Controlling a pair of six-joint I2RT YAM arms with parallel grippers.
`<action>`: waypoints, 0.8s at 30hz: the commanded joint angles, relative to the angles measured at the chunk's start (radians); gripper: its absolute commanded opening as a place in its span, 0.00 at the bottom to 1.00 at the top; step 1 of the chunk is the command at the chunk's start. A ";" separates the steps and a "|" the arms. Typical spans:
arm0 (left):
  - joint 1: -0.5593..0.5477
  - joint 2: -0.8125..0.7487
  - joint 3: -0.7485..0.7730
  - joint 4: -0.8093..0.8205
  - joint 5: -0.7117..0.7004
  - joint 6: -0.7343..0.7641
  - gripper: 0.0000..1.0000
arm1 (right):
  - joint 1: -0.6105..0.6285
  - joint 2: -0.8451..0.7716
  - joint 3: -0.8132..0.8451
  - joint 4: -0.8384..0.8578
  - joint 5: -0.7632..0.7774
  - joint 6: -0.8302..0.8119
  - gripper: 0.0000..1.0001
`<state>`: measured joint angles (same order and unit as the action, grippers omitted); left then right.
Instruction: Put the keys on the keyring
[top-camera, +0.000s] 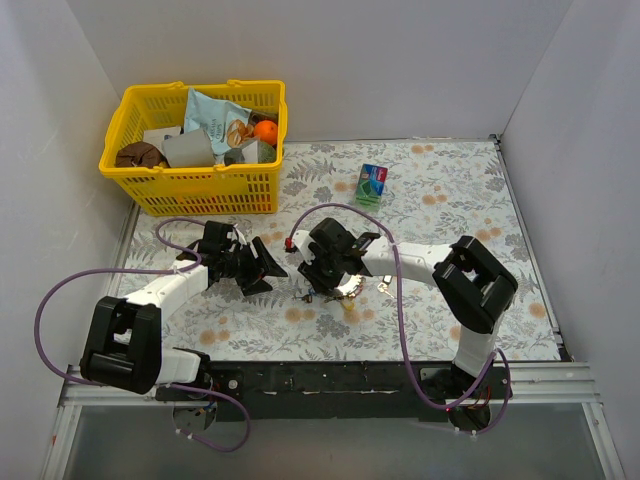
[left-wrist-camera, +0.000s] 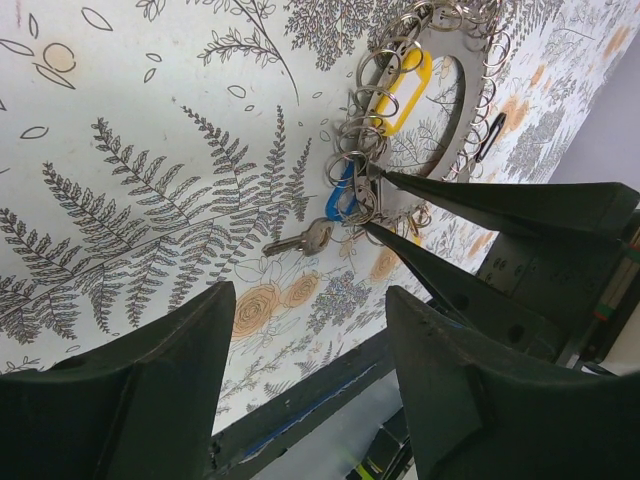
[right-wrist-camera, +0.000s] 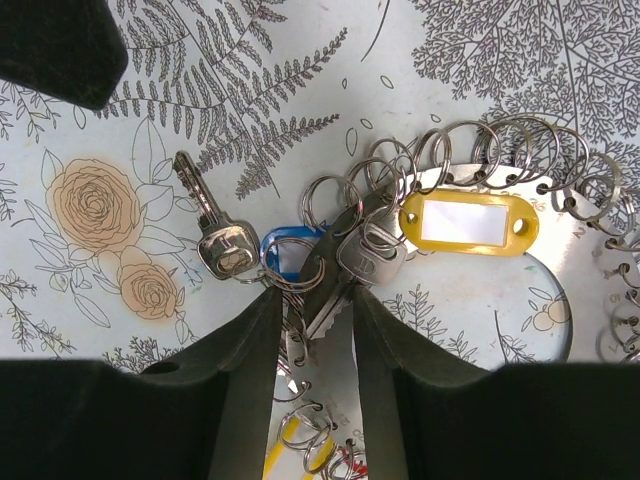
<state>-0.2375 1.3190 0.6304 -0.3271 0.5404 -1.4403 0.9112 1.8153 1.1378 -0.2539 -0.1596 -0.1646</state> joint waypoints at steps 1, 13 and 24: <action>0.006 -0.020 -0.006 0.019 0.020 0.000 0.61 | 0.005 0.009 0.025 0.035 0.003 -0.006 0.41; 0.006 0.003 -0.014 0.039 0.029 0.009 0.61 | 0.005 0.006 0.068 0.033 -0.003 -0.006 0.39; 0.006 0.034 -0.017 0.051 0.044 0.023 0.61 | 0.008 0.035 0.097 0.030 -0.035 -0.003 0.37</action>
<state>-0.2375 1.3544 0.6209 -0.2913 0.5625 -1.4338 0.9115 1.8355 1.1973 -0.2462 -0.1680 -0.1642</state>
